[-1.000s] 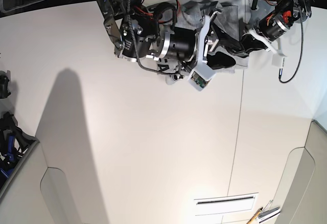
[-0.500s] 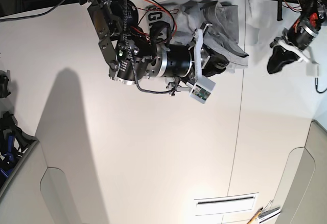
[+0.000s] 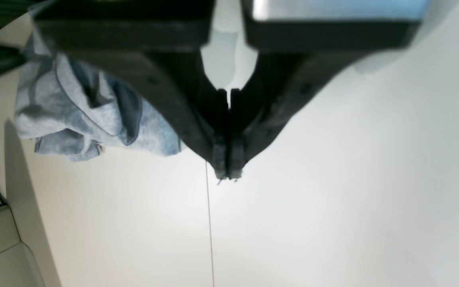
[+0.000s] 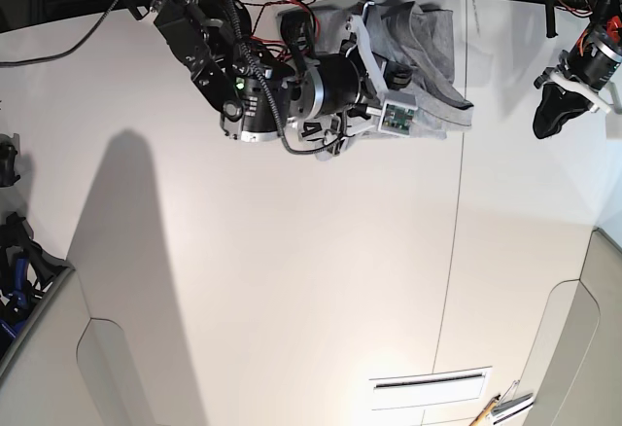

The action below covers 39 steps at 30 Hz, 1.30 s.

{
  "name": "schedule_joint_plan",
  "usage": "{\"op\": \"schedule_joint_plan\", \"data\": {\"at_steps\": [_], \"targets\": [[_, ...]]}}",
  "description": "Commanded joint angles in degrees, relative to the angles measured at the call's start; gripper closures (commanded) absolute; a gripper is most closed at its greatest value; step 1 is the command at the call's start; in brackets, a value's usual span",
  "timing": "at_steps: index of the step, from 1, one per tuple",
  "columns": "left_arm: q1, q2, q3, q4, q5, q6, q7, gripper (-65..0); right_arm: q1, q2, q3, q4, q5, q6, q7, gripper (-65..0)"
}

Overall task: Fold the T-shirt properly
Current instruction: 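Carry the bundle with the right gripper toward the table corner and lower it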

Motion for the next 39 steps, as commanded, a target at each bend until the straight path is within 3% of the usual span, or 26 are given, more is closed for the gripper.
{"op": "schedule_joint_plan", "data": {"at_steps": [1, 11, 20, 23, 26, 30, 35, 39], "targets": [[0.0, -0.8, -0.3, 1.0, -1.1, -0.5, -1.0, 0.0, 1.2, 0.2, -1.1, 1.0, -1.0, 0.3, 1.2, 0.0], [0.0, -0.8, -0.3, 0.9, -0.9, -0.5, 0.3, 0.0, 1.2, 1.6, -3.2, -6.0, -11.7, -0.1, 10.6, 0.0], [0.0, 0.3, -0.3, 0.9, -1.0, -0.5, 0.2, 0.0, 1.3, 1.6, -3.2, -21.9, -12.2, -0.3, 16.1, 0.0], [0.0, 1.0, -0.3, 0.9, -1.0, -0.5, 0.2, 0.0, 1.1, 1.6, -2.1, -25.5, -12.8, -3.8, 15.8, 0.0], [0.0, 0.9, -0.3, 0.9, -0.9, -0.5, 0.3, 0.0, 0.0, 0.9, 2.2, -26.0, -17.1, -13.4, 14.6, 0.0], [0.0, 0.9, -0.3, 0.9, -0.9, -0.5, 0.3, 0.0, -1.5, -0.1, 11.4, -25.9, -20.3, -21.7, 14.3, 0.0], [0.0, 0.9, -0.3, 0.9, -1.0, -0.5, 0.2, 0.0, -1.9, -0.4, 22.5, -25.9, -20.4, -26.5, 12.8, 0.0], [0.0, 0.9, -0.3, 0.9, -1.0, -0.5, 0.2, 0.0, -1.9, -0.3, 31.5, -25.9, -20.4, -28.2, 12.9, 0.0]]}}
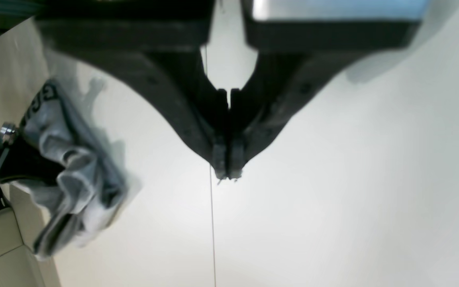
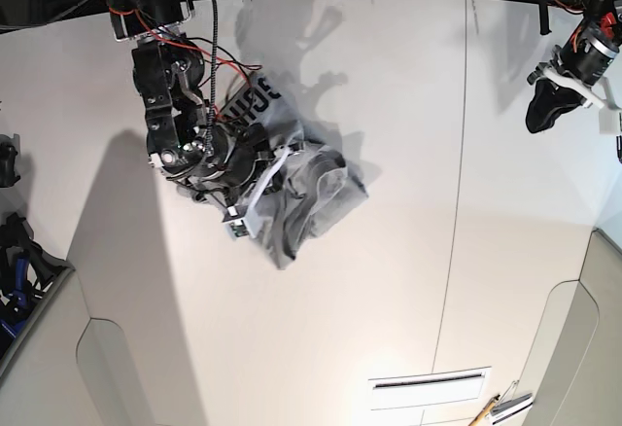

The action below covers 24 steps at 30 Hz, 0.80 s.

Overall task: Fold the T-shirt properly
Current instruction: 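Carry the bundle with the right gripper toward the table corner and lower it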

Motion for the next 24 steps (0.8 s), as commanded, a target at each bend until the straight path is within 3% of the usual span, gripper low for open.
{"op": "schedule_joint_plan", "data": {"at_steps": [1, 10, 13, 24], "targets": [[-0.1, -0.8, -0.3, 0.9, -1.3, -0.5, -0.9, 0.0, -0.5, 1.1, 2.5, -0.9, -4.8, -3.5, -4.8, 0.0], [-0.1, -0.8, -0.3, 0.9, -2.1, -0.5, -0.9, 0.0, -0.5, 1.1, 22.5, -0.9, -4.6, -3.7, -3.3, 0.0], [-0.1, -0.8, -0.3, 0.9, -2.4, -0.5, -0.9, 0.0, -0.3, 1.1, 27.5, -0.9, -2.6, -6.0, -1.7, 0.0], [-0.1, -0.9, -0.3, 0.9, -3.4, -0.5, -0.8, 0.0, -2.0, 1.1, 31.7, -0.2, -2.1, -6.2, -3.1, 0.0]]}}
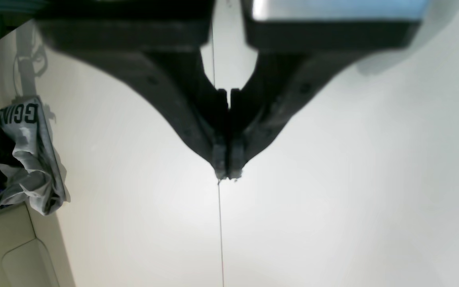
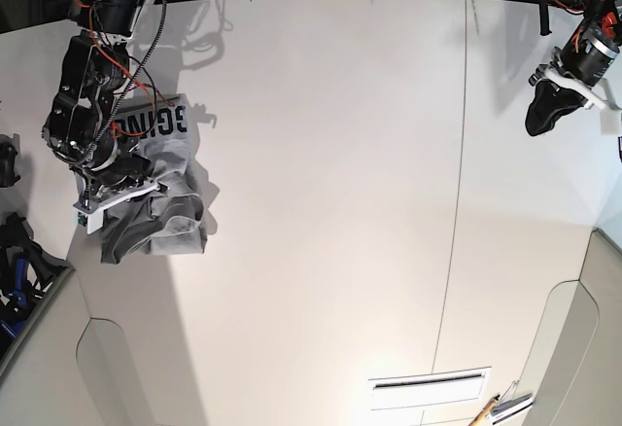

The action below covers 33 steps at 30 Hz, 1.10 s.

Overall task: Fold the T-shirt properly
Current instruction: 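Carry the bundle with the right gripper toward the table corner and lower it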

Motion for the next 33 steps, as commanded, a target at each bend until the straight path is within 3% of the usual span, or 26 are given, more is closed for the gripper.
{"op": "schedule_joint_plan", "data": {"at_steps": [1, 10, 18, 30, 33], "targets": [[-0.1, -0.9, -0.3, 0.9, -1.4, -0.5, -0.8, 0.0, -1.3, 0.5, 0.4, 0.2, -2.8, -1.7, -4.1, 0.0], [-0.1, -1.1, -0.2, 0.9, -1.4, -0.5, -0.9, 0.0, -7.8, 1.0, 0.5, 9.4, -3.2, -1.7, -4.0, 0.0], [-0.1, -1.1, -0.2, 0.9, -1.4, -0.5, -0.9, 0.0, -7.3, 1.0, 0.5, 13.1, -3.2, -1.7, -3.0, 0.0], [-0.1, -1.1, -0.2, 0.9, -1.4, -0.5, -0.9, 0.0, 3.9, 1.0, 0.4, 21.2, -3.2, -1.6, -3.0, 0.0], [-0.1, -1.1, -0.2, 0.9, -1.4, -0.5, -0.9, 0.0, 5.9, 1.0, 0.4, 22.3, -2.6, 0.1, -3.5, 0.0]]}}
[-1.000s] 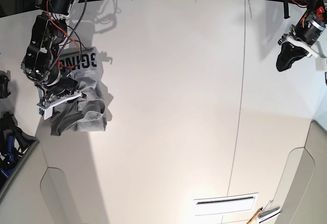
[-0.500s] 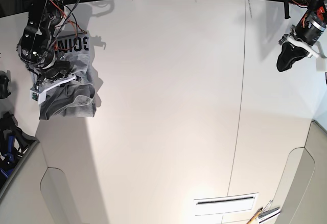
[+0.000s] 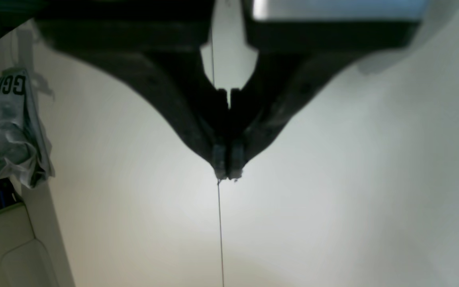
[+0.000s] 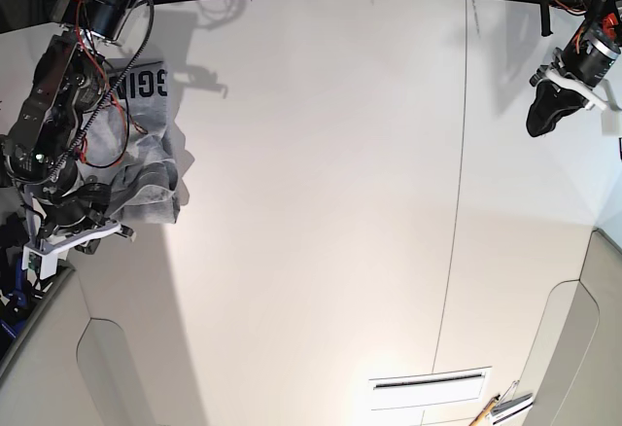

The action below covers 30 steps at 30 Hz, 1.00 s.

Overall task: Fold the T-shirt properly
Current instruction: 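Carry the bundle with the right gripper toward the table corner and lower it, then open the right gripper and lift it away from the shirt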

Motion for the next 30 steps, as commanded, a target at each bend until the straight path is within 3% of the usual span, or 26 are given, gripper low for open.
{"op": "schedule_joint_plan", "data": {"at_steps": [1, 8, 13, 19, 25, 28, 30], "targets": [[0.0, -0.8, -0.3, 0.9, -1.4, -0.5, -0.9, 0.0, 1.2, 0.5, 0.0, 1.7, 1.2, 0.3, 0.7, 0.0], [0.0, -0.9, -0.7, 0.9, -1.7, -0.5, -0.9, 0.0, -5.0, 0.5, 0.0, 11.6, 4.2, 4.2, -1.0, 0.0], [0.3, -2.0, -0.9, 1.2, -6.6, -0.5, 2.5, 0.0, -14.6, 0.9, 0.0, 19.8, 7.1, 6.7, -1.2, 0.0], [5.1, -3.2, -4.6, 2.5, -11.0, -0.5, 5.0, 0.0, -28.8, 5.2, 0.0, 26.5, 6.6, 9.2, -1.6, 0.0], [12.8, -3.2, -15.0, 2.6, -22.0, -0.5, 10.8, 0.0, -40.6, 8.5, 0.0, 33.4, 6.7, 9.7, -4.7, 0.0], [18.9, -3.2, -16.2, 2.6, -25.0, -0.5, 12.8, 0.0, -45.5, 10.2, 0.0, 35.1, 7.8, 10.2, -6.0, 0.0], [22.4, -3.2, -16.1, 2.6, -25.6, -0.5, 13.4, 0.0, -48.5, 11.5, 0.0, 35.1, 9.8, 12.2, -7.1, 0.0]]}}
